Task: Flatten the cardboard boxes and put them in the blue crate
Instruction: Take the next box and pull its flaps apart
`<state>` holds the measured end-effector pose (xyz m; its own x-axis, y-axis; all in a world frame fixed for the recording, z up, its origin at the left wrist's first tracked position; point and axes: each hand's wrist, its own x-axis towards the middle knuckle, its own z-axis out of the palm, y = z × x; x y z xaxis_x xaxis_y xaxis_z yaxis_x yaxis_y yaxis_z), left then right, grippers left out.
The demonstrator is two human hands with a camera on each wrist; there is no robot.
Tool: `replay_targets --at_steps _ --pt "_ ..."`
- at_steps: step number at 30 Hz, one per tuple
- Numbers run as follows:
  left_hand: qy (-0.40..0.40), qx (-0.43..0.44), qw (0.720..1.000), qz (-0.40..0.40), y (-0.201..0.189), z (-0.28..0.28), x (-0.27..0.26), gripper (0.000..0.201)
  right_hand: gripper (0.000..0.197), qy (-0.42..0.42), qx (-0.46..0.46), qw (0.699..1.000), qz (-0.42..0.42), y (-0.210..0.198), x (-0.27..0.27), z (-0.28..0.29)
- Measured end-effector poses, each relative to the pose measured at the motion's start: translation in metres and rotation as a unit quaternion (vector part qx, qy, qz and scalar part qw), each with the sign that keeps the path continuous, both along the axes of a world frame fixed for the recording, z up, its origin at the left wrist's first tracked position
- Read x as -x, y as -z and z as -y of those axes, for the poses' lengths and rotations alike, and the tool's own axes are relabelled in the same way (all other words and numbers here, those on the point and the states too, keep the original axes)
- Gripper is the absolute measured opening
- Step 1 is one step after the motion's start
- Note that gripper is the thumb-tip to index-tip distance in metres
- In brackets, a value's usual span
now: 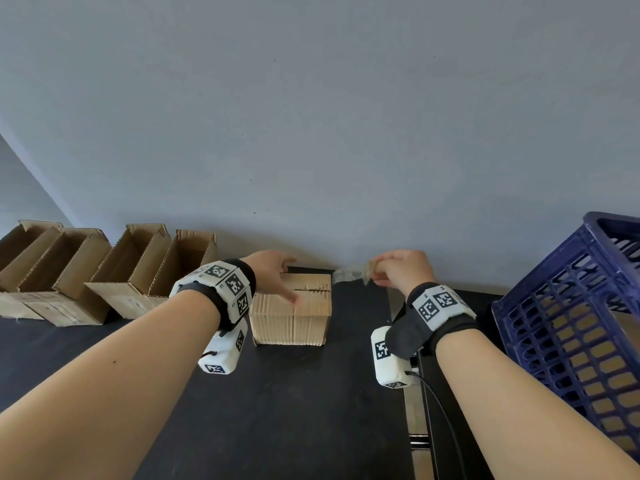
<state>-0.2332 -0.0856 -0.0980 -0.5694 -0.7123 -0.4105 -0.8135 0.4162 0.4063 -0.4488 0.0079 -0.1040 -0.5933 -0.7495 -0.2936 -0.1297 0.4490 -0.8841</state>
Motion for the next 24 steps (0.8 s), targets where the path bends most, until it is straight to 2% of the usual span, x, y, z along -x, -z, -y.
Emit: replay_targets --at_steps 3,6,9,12,14,18,21,24 --pt "-0.057 0.031 0.992 -0.112 -0.017 0.004 0.003 0.055 0.024 -0.03 0.054 0.997 0.042 -0.021 -0.018 0.007" --pt "-0.088 -0.014 0.974 -0.209 -0.033 0.005 0.005 0.027 0.014 -0.051 0.091 0.991 0.083 -0.044 -0.043 0.011" --pt "-0.132 -0.105 0.942 -0.292 -0.045 0.002 -0.004 0.021 0.011 -0.087 0.109 0.985 0.104 -0.06 -0.07 0.017" --pt "-0.173 -0.154 0.904 -0.359 -0.055 0.002 -0.028 0.028 0.015 -0.108 0.123 0.982 0.092 -0.068 -0.1 0.026" --pt "-0.185 -0.137 0.9 -0.369 -0.061 0.004 -0.051 0.032 0.013 -0.123 0.124 0.981 0.077 -0.07 -0.123 0.032" --pt "-0.179 -0.087 0.92 -0.337 -0.067 0.007 -0.111 0.027 0.015 -0.164 0.113 0.98 0.026 -0.063 -0.178 0.047" --pt "-0.2 -0.103 0.917 -0.33 -0.063 0.009 -0.16 0.031 0.015 -0.198 0.095 0.974 0.053 -0.059 -0.223 0.057" --pt "-0.204 -0.09 0.93 -0.291 -0.061 0.008 -0.205 0.03 0.015 -0.239 0.067 0.966 0.071 -0.052 -0.266 0.063"
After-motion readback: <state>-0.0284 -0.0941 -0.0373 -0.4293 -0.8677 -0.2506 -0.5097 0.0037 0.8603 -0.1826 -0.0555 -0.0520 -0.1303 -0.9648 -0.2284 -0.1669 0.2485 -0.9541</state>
